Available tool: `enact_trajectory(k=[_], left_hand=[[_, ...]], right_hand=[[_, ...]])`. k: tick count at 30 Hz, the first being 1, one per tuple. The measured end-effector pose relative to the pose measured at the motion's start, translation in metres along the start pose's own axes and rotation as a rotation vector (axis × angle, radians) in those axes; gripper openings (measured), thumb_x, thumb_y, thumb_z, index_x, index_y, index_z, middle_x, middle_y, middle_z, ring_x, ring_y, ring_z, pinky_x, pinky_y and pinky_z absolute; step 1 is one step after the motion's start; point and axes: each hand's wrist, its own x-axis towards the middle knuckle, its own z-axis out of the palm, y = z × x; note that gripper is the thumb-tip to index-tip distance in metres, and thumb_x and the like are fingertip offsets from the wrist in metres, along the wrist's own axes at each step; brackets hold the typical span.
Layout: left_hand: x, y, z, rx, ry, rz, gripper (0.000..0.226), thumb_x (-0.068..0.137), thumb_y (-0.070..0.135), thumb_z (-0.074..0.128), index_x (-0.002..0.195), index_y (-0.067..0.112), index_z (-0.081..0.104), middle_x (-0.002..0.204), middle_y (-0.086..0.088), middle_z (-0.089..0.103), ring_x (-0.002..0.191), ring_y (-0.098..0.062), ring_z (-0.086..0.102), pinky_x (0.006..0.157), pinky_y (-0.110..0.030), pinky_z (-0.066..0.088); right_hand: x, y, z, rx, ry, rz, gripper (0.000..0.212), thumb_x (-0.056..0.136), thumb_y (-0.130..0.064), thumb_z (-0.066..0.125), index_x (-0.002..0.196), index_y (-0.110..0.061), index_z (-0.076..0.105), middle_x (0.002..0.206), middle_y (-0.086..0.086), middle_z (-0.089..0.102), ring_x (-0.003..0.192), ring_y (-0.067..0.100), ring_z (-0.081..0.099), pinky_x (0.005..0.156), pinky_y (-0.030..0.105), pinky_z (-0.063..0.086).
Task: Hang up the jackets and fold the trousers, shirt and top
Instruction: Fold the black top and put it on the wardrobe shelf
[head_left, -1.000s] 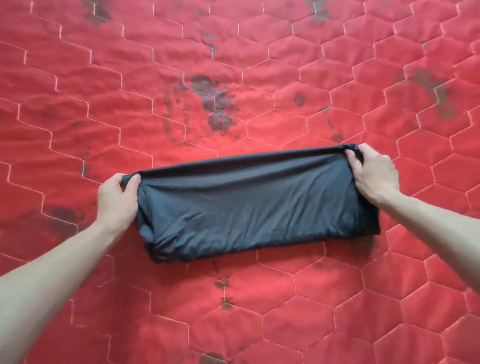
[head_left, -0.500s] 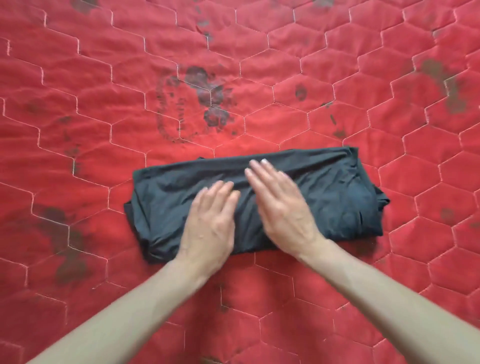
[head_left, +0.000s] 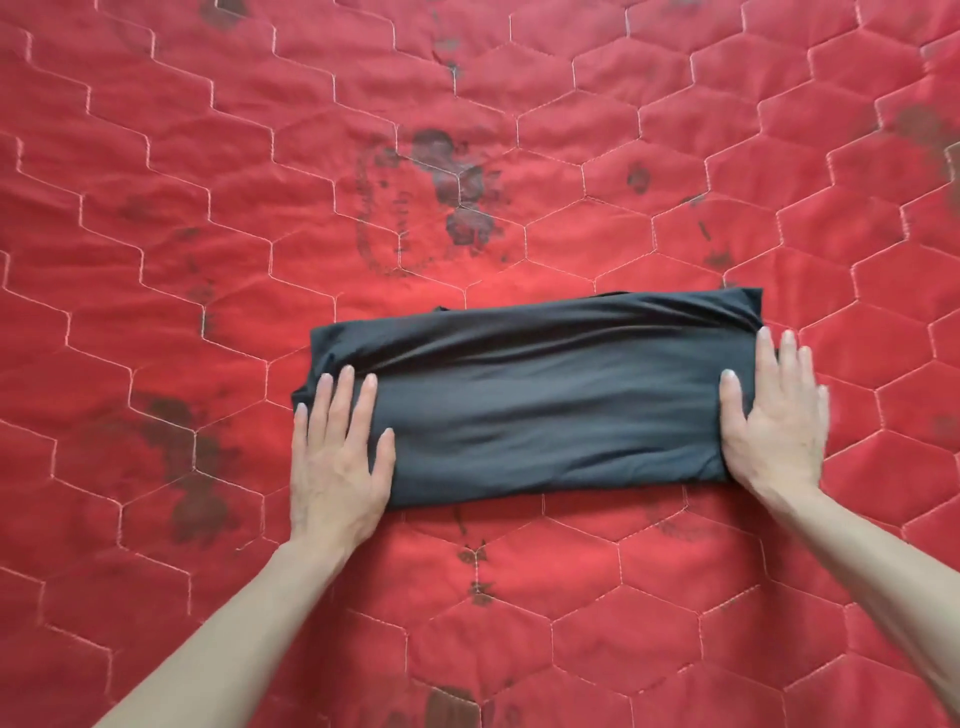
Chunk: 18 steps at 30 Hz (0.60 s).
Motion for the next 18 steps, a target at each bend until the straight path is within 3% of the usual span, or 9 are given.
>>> enact_trajectory(k=[5, 9, 14, 16, 18], left_hand=[[-0.001, -0.003, -0.008, -0.038, -0.046, -0.005, 0.067, 0.105, 0.045, 0.031, 0.165, 0.016, 0.026, 0.175, -0.006, 0.012, 0.163, -0.024, 0.004, 0.130, -0.053, 0.013], [0.006, 0.018, -0.010, 0.124, -0.002, -0.010, 0.066, 0.105, 0.044, 0.034, 0.162, 0.009, 0.034, 0.172, -0.017, 0.020, 0.161, -0.034, 0.013, 0.129, -0.056, 0.012], [-0.002, 0.080, 0.006, 0.122, 0.026, 0.292, 0.064, 0.106, 0.040, 0.039, 0.163, 0.011, 0.032, 0.173, -0.012, 0.021, 0.161, -0.029, 0.014, 0.128, -0.056, 0.018], [-0.007, 0.122, 0.020, 0.060, -0.018, 0.420, 0.064, 0.106, 0.041, 0.041, 0.164, 0.015, 0.031, 0.173, -0.010, 0.020, 0.161, -0.028, 0.015, 0.127, -0.055, 0.021], [-0.007, 0.165, 0.033, 0.008, -0.070, 0.464, 0.064, 0.107, 0.043, 0.040, 0.165, 0.019, 0.028, 0.174, -0.008, 0.018, 0.161, -0.026, 0.014, 0.127, -0.055, 0.022]], right_hand=[[-0.002, -0.006, -0.008, 0.069, -0.042, 0.049, 0.076, 0.101, -0.057, 0.025, 0.167, -0.021, 0.014, 0.174, 0.009, 0.011, 0.161, 0.028, 0.007, 0.127, 0.053, 0.012], [-0.016, -0.004, -0.008, 0.241, 0.049, 0.150, 0.081, 0.107, -0.051, 0.045, 0.167, -0.012, 0.007, 0.174, 0.012, 0.008, 0.161, 0.028, 0.006, 0.130, 0.043, 0.007], [-0.034, -0.005, -0.005, 0.373, 0.033, 0.413, 0.087, 0.104, -0.051, 0.051, 0.165, -0.003, 0.012, 0.174, 0.014, 0.007, 0.161, 0.025, 0.003, 0.130, 0.038, 0.004], [-0.040, -0.006, -0.007, 0.368, -0.013, 0.393, 0.079, 0.106, -0.047, 0.049, 0.164, -0.002, 0.018, 0.174, 0.015, 0.009, 0.161, 0.025, 0.004, 0.129, 0.037, 0.004], [-0.045, -0.006, -0.011, 0.359, 0.010, 0.331, 0.073, 0.104, -0.043, 0.056, 0.160, -0.003, 0.031, 0.170, 0.014, 0.024, 0.158, 0.028, 0.017, 0.127, 0.038, 0.012]])
